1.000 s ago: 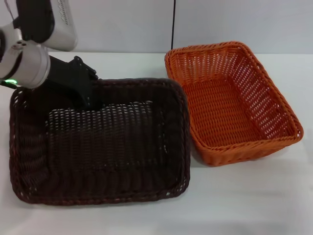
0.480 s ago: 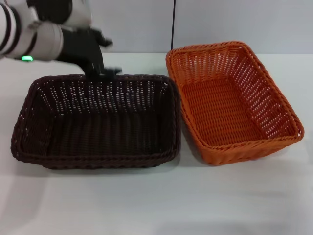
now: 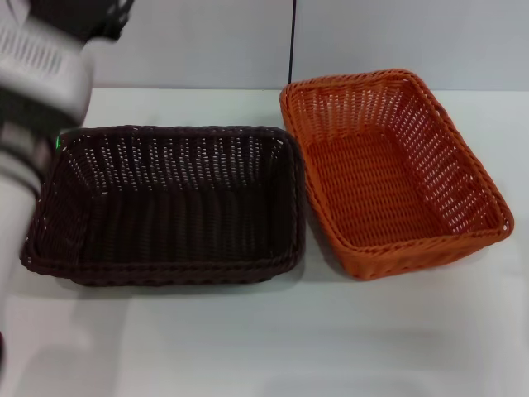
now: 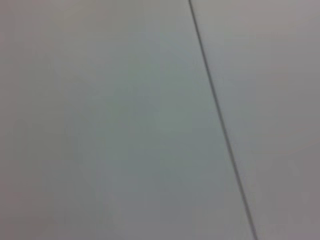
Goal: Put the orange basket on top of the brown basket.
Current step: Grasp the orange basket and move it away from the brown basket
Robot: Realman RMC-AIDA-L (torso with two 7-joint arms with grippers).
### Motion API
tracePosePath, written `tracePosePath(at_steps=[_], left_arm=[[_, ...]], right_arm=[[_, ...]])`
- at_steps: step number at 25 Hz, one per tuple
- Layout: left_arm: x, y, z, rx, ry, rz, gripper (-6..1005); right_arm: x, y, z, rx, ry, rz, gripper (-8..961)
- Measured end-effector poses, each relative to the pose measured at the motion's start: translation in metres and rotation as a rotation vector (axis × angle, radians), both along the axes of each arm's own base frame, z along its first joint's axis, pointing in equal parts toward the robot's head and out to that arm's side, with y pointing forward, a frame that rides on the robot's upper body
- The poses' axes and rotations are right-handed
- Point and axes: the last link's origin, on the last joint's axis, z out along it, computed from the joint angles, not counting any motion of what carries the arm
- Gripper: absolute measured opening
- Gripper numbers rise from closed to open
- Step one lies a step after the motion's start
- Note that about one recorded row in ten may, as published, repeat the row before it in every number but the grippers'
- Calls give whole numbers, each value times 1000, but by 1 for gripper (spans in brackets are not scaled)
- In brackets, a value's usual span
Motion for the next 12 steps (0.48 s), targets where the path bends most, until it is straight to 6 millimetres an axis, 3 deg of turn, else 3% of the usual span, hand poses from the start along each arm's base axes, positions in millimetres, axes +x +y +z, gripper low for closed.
tracePosePath(at_steps=[1,3,4,5,6,9,10,11,12], left_arm=[[-21,-17,-10,103,-97,-42,681],[-46,-40,-12,197,-209,-114,681],[-46,-40,-12,197,-209,-114,680],[-75,-63,-12,249,-328,-155,680],[-75,-63,-12,249,-328,-155,680],[-121,-82,-17,244,-378,-95,679],[-151,-92,-21,221,-380,-11,679],[-151,-92,-21,221,-380,-11,679],[-165,-96,-22,216,-378,33,679]], right_arm=[[-5,6,1,-2,4,17,816],[-17,20,1,-31,20,51,816],[-17,20,1,-31,20,51,816],[-34,35,1,-110,40,98,816],[-34,35,1,-110,40,98,816],[-63,54,3,-305,24,176,817],[-89,65,10,-452,-11,215,817],[-89,65,10,-452,-11,215,817],[-100,68,12,-509,-30,222,817]])
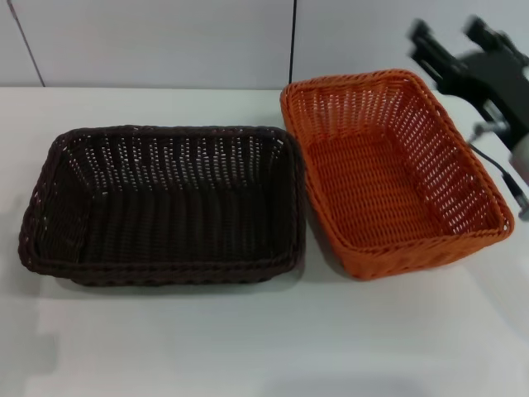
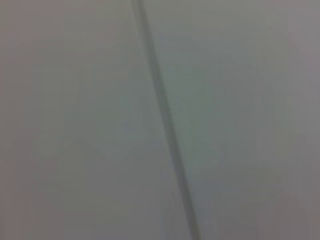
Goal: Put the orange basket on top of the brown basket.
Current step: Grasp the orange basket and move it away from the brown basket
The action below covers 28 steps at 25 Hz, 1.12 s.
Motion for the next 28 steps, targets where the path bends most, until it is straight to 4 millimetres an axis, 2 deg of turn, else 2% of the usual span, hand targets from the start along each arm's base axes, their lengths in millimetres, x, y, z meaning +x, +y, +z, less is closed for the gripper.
tracePosePath(at_steps=[2,3,4,5,6,7,8,9,12,13,14,15,18,22,28], left_arm=[[-21,-10,2,-2,-19,72,678],[-35,-20,4,6,-42,127,678],[-35,-20,4,6,-42,127,678],[-40,-23,5,9,-55,152,677],[-48,-28,5,4,-71,186,677],[-48,-28,5,4,-71,186,677],[-52,-29,4,-4,-72,206,677],[-55,-29,4,-9,-71,219,676],[-57,-28,3,-16,-74,233,676],[-59,-27,4,-12,-84,244,676],[-59,-27,4,-12,-84,244,676],[-59,-27,4,-8,-87,249,676],[-63,-27,5,1,-108,273,676],[-64,-28,5,4,-116,281,677],[-63,-28,5,5,-118,277,677]], right_arm=[[-20,6,14,-80,-57,1,817],[-40,12,36,-135,-172,-14,817],[-40,12,36,-135,-172,-14,817],[-46,14,45,-154,-230,-26,817],[-60,14,58,-207,-367,-44,817],[-60,14,58,-207,-367,-44,817],[-67,11,69,-272,-508,-55,817],[-64,2,76,-375,-675,-44,817],[-59,-6,76,-448,-778,-21,816],[-51,-18,76,-545,-905,22,816],[-51,-18,76,-545,-905,22,816],[-42,-31,71,-645,-1009,63,816],[-31,-41,65,-721,-1079,67,810],[-20,-42,52,-785,-1123,47,802],[-4,-31,24,-841,-1171,26,791]])
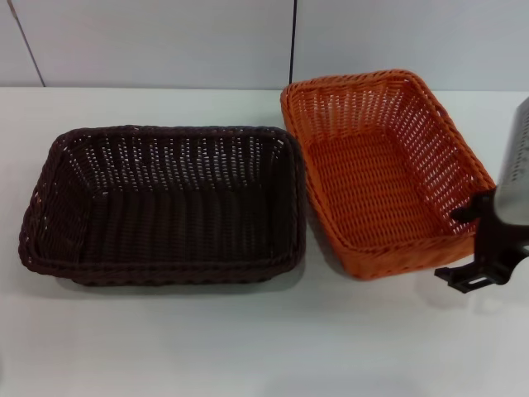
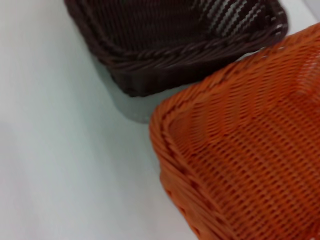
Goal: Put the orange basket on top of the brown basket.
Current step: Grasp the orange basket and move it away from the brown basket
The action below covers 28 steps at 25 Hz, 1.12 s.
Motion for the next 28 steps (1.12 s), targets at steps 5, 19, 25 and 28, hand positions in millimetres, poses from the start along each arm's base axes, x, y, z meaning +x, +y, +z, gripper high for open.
tracePosePath(at_steps=[5,19,25,28], left_arm=[[1,-1,0,3,0,-7,676],[2,-2,0,-4,9,-18,677],[1,-2,1,-4,16,-15,677],[-1,-2,2,-6,20,-11,676]], right_arm=[[6,7,-18,-28,-19,-4,781],[9,16,-36,26,-123,13,673],[-1,14,-32,77,-119,27,459],[-4,13,-31,102,-126,26,372]])
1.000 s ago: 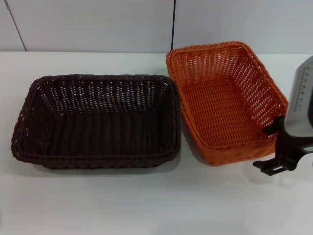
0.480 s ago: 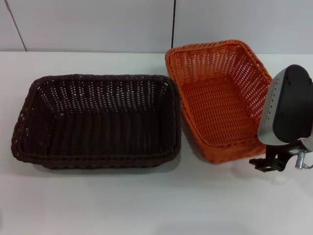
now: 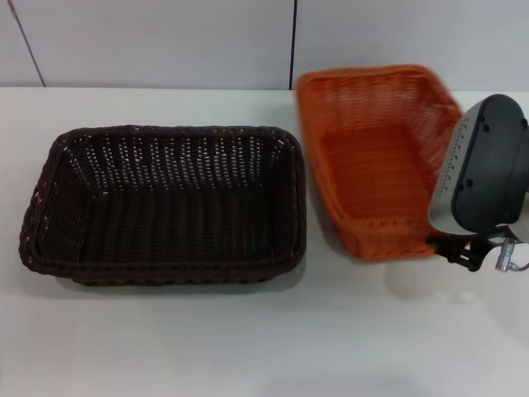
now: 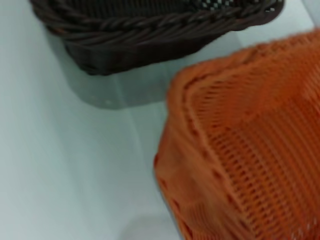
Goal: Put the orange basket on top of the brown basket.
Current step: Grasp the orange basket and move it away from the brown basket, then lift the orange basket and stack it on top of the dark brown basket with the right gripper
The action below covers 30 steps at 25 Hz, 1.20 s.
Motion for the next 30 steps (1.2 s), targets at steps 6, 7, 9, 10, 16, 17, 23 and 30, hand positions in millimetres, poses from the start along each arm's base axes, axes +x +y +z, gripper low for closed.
tracePosePath(at_steps=[6,7,9,10,16,17,23,30], left_arm=[[-3,-2,1,-7,13,11,677],[-4,-2,1,-8,16,13,677],[-5,-3,1,-11,20,17,677],[-5,-3,1,-11,21,17,677],[-7,-3,1,-16,24,22,676],[-7,-4,0,-17,24,25,676],[-9,-7,-2,-21,17,36,676],[-8,-9,-7,-33,-42,18,676]], right_arm=[[-11,-1,8,84,-31,9,270],[-15,-3,10,94,-26,20,259],[-24,-6,16,115,-10,44,243],[-29,-7,19,124,-2,59,235],[-68,-18,28,144,32,215,219],[-79,-21,26,123,15,294,219],[-100,-29,11,14,-88,554,219],[-116,-43,-11,-137,-278,929,218]])
